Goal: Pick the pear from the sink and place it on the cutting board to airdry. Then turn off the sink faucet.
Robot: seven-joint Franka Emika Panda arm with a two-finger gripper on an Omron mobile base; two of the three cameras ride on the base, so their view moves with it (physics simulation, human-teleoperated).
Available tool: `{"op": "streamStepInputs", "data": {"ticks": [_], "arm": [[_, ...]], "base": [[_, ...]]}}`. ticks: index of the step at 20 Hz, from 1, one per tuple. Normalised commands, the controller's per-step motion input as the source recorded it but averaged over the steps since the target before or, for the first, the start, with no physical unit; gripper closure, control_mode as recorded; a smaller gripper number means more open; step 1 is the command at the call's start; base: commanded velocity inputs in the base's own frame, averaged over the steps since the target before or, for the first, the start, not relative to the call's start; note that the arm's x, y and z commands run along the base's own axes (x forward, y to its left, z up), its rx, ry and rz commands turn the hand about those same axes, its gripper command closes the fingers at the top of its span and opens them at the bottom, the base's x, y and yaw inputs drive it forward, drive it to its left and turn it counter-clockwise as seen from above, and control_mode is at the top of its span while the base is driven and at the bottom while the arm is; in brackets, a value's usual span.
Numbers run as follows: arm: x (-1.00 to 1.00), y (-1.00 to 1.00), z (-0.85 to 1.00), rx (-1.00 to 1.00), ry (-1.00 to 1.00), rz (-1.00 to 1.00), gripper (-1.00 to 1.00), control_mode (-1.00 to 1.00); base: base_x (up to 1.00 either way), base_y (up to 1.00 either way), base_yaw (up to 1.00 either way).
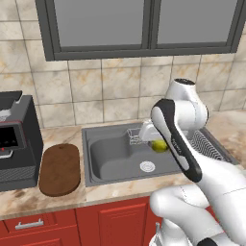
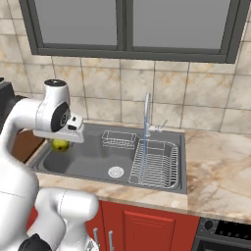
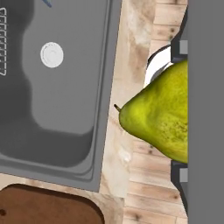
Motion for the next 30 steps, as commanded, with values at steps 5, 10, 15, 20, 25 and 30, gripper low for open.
{"op": "streamStepInputs", "data": {"ticks": [5, 10, 15, 20, 25, 30], "arm": [[-0.71, 0.25, 0.08, -0.01, -0.16, 0.00, 1.00, -1.00], [-0.57, 0.40, 0.04, 0.00, -0.19, 0.00, 1.00, -1.00], [-0.47, 0.37, 0.29, 0.00, -0.10, 0.00, 1.00, -1.00], [-0.25, 0.27, 0.53, 0.02, 0.02, 0.06, 1.00, -1.00], [-0.12, 0.34, 0.25, 0.00, 0.02, 0.16, 1.00, -1.00], [-0.03, 0.34, 0.00, -0.01, -0.03, 0.19, 1.00, -1.00]], "base": [[0.00, 0.00, 0.00], [0.00, 0.00, 0.00], [0.00, 0.00, 0.00], [0.00, 0.00, 0.00], [0.00, 0.00, 0.00], [0.00, 0.00, 0.00]]}}
